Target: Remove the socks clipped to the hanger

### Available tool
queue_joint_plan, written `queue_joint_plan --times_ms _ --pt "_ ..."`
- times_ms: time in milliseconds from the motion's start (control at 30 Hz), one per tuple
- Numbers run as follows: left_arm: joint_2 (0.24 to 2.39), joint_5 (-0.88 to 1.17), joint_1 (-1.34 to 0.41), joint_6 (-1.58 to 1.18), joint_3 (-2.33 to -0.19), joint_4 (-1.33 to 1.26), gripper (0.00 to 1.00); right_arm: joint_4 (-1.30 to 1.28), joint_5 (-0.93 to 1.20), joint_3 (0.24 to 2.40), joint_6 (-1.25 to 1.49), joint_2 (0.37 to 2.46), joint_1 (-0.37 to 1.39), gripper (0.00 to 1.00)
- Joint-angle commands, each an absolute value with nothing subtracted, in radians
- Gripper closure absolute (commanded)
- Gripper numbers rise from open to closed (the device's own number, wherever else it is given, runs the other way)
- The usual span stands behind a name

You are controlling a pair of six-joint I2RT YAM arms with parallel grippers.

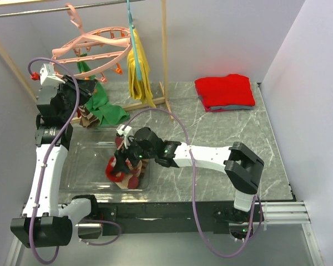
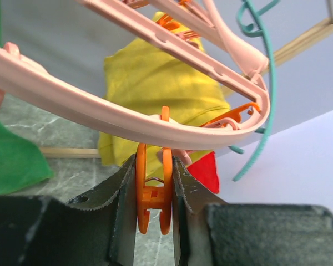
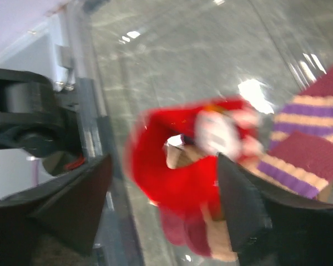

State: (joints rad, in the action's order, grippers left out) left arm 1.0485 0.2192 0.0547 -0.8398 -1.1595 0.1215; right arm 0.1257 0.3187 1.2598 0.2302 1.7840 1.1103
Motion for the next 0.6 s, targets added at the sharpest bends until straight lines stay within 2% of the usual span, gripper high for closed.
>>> queue_joint_plan --times_ms 0,33,267,433,567 --pt "1.026 0.270 0.055 -0.887 -1.230 0.066 0.99 0.132 0.193 1.253 0.155 1.717 1.114 0.04" --pt "1.028 0.275 0.054 -0.888 -1.233 0.067 0.99 0.147 0.148 1.261 0.134 1.715 1.112 0.00" --pt "1.031 0.297 0.055 -0.919 -1.249 0.066 0.99 0.305 -0.050 1.387 0.020 1.831 1.112 0.00" --pt "1.031 0.322 0.054 -0.949 -1.252 0.063 0.99 0.645 -0.035 1.425 -0.052 1.934 1.108 0.00" --pt "1.022 0.321 0.055 -0.971 -1.255 0.064 0.99 0.704 -0.022 1.587 -0.046 2.109 1.104 0.00"
